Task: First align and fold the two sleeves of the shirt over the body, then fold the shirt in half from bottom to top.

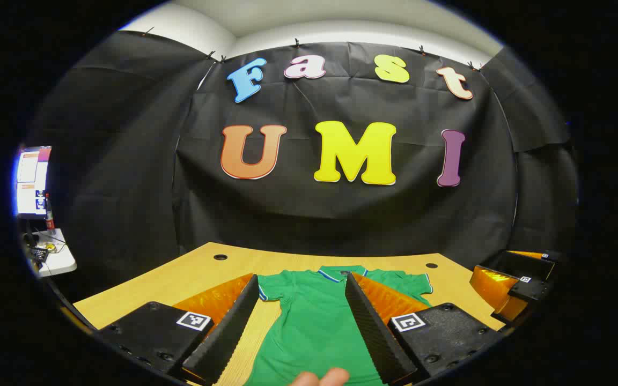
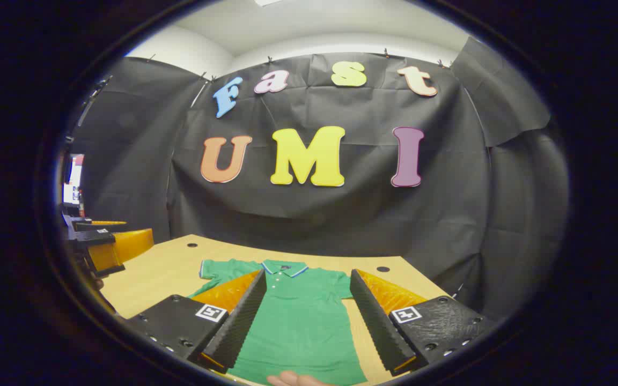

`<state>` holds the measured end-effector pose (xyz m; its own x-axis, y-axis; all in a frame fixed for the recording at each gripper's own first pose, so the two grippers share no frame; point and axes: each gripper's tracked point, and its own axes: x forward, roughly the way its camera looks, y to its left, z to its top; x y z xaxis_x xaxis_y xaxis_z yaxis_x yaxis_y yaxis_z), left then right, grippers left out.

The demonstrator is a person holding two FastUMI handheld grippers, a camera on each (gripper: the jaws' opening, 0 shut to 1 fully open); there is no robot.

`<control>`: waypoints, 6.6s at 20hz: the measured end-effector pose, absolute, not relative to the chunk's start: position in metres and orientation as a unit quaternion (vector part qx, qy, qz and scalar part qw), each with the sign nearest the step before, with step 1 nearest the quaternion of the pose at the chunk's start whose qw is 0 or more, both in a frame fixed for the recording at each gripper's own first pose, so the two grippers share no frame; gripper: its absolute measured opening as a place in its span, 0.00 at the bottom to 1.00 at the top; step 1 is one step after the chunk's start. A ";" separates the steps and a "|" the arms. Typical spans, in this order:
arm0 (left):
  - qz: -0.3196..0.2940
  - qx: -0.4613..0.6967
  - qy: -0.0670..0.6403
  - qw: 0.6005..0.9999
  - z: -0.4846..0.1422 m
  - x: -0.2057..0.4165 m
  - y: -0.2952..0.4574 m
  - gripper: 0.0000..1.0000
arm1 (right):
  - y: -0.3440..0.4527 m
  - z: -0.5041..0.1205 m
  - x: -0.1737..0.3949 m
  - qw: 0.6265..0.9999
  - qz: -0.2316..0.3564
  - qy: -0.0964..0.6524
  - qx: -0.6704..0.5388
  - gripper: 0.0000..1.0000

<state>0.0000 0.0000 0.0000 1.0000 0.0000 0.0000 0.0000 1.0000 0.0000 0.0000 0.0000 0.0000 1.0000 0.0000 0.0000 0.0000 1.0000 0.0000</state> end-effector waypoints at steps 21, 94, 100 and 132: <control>0.021 0.018 0.039 0.999 -0.037 0.035 0.004 1.00 | -0.063 -0.016 0.103 0.998 -0.052 0.016 -0.027 0.96; 0.060 0.022 0.074 0.995 -0.063 0.056 0.025 1.00 | 0.016 -0.012 0.259 0.994 0.025 0.106 -0.021 0.95; 0.087 0.033 0.058 0.994 -0.049 0.049 0.047 1.00 | -0.016 0.034 0.175 0.998 -0.002 0.035 -0.043 0.95; 0.163 -0.023 0.241 0.956 -0.170 0.309 0.123 1.00 | -0.085 -0.094 -0.009 0.989 0.126 0.072 0.005 0.96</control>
